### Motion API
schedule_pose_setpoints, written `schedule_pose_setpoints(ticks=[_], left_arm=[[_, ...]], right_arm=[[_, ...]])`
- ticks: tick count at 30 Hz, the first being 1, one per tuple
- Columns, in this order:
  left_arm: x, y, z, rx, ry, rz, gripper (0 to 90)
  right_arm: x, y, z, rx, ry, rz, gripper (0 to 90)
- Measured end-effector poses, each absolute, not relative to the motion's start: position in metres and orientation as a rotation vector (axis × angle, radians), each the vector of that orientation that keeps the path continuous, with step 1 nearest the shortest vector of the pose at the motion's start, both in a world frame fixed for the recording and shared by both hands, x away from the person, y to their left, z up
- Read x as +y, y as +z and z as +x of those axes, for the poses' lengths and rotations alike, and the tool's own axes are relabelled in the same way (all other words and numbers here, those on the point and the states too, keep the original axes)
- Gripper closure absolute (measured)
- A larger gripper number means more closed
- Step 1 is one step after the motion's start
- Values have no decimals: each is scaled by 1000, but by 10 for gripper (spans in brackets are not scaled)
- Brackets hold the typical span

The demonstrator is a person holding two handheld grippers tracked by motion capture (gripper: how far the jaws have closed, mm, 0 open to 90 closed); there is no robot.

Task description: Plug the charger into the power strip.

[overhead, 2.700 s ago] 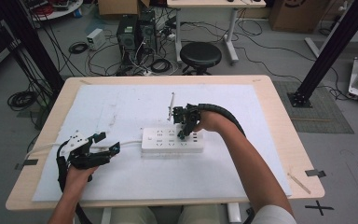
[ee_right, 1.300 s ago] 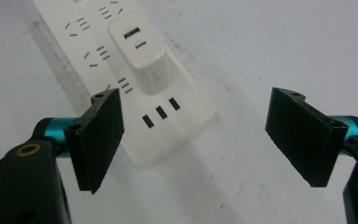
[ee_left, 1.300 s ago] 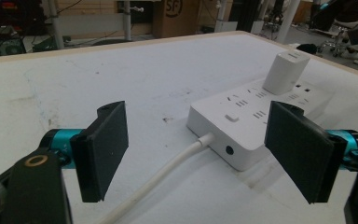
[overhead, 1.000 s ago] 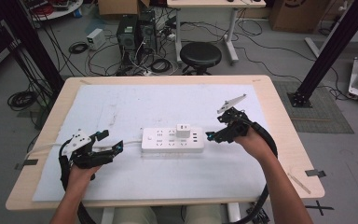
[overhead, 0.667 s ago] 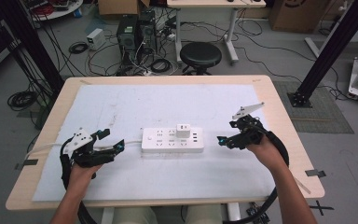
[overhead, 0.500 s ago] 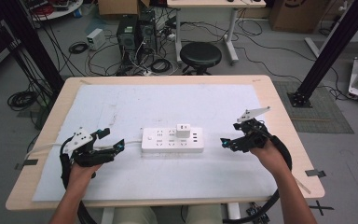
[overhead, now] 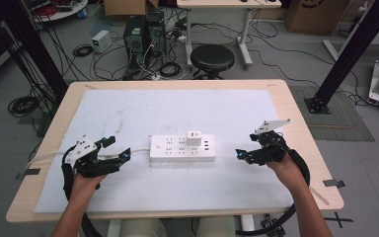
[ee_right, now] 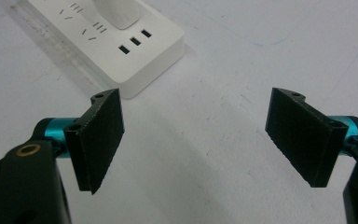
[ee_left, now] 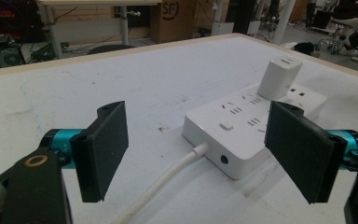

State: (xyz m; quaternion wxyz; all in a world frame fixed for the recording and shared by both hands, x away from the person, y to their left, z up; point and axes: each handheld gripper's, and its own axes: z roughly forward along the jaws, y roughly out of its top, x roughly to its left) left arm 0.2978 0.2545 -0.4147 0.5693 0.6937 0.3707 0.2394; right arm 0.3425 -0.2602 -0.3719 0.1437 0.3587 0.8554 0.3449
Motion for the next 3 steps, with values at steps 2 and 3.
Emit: schedule_pose_setpoints(ticks=[2,3], left_arm=[[255,-414,298,869,562,1630,215],[255,-415,298,869,563,1632,215]], right_arm=[[-261,-372,342,2463,996,1042,197],[-261,-373,342,2459,1002,1040,197]])
